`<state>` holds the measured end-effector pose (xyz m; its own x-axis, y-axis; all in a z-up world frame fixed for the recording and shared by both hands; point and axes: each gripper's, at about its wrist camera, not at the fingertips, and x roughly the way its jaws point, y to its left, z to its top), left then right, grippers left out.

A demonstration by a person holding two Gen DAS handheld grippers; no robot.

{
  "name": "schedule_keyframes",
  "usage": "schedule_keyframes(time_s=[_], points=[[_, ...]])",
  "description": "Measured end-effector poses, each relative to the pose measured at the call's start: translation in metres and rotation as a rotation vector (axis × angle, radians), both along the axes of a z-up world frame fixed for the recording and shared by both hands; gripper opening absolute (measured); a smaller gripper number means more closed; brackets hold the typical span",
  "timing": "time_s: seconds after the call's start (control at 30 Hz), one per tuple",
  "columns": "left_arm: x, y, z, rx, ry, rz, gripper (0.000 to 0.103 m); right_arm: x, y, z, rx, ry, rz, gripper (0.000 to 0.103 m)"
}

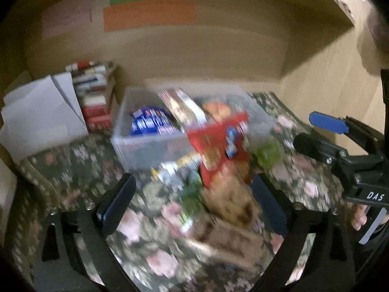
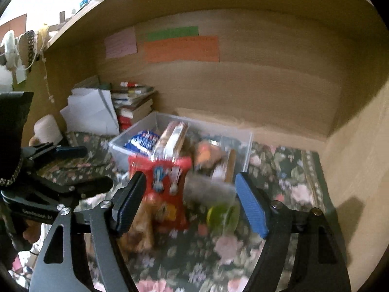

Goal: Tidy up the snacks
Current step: 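Grasp the beige rice cracker pack with left tool while right tool grasps the puffed snack pack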

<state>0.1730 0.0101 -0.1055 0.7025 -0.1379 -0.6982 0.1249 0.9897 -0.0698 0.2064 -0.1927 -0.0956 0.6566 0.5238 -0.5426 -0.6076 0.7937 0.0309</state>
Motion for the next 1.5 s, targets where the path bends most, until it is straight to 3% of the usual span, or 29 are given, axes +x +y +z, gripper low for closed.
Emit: schedule_keyframes(time_s=[0.27,0.5,0.57,0.6,0.9,1.17,1.2,1.23,1.33,1.5], points=[[-0.015,-0.021,-0.045,-0.006,0.097,-0.039,0.101,-0.02,-0.017,-0.024,-0.014,0.066,-0.013,0.073],[-0.021,-0.029,-0.07,0.038,0.095,-0.069,0.1,-0.027,-0.021,-0.037,-0.005,0.112,-0.015,0.073],[-0.025,-0.024,-0.07,0.015,0.074,-0.073,0.083,-0.028,-0.017,-0.041,-0.005,0.124,-0.011,0.073],[-0.027,-0.021,-0.07,-0.001,0.073,-0.083,0.081,-0.027,-0.014,-0.043,-0.004,0.134,-0.005,0.073],[-0.051,0.02,-0.055,-0.022,0.02,0.013,0.08,-0.021,0.024,-0.057,-0.021,0.187,0.061,0.073],[-0.053,0.054,-0.044,-0.022,-0.017,0.079,0.08,-0.013,0.066,-0.084,-0.117,0.236,0.114,0.073],[-0.051,0.056,-0.043,-0.022,-0.02,0.081,0.08,-0.012,0.069,-0.09,-0.134,0.252,0.122,0.071],[-0.049,0.057,-0.041,-0.022,-0.024,0.084,0.08,-0.012,0.071,-0.094,-0.144,0.258,0.122,0.06],[-0.048,0.059,-0.037,-0.027,-0.039,0.089,0.08,-0.015,0.068,-0.095,-0.154,0.245,0.114,0.043],[-0.044,0.058,-0.021,-0.031,-0.084,0.095,0.08,-0.019,0.053,-0.083,-0.119,0.212,0.095,0.042]])
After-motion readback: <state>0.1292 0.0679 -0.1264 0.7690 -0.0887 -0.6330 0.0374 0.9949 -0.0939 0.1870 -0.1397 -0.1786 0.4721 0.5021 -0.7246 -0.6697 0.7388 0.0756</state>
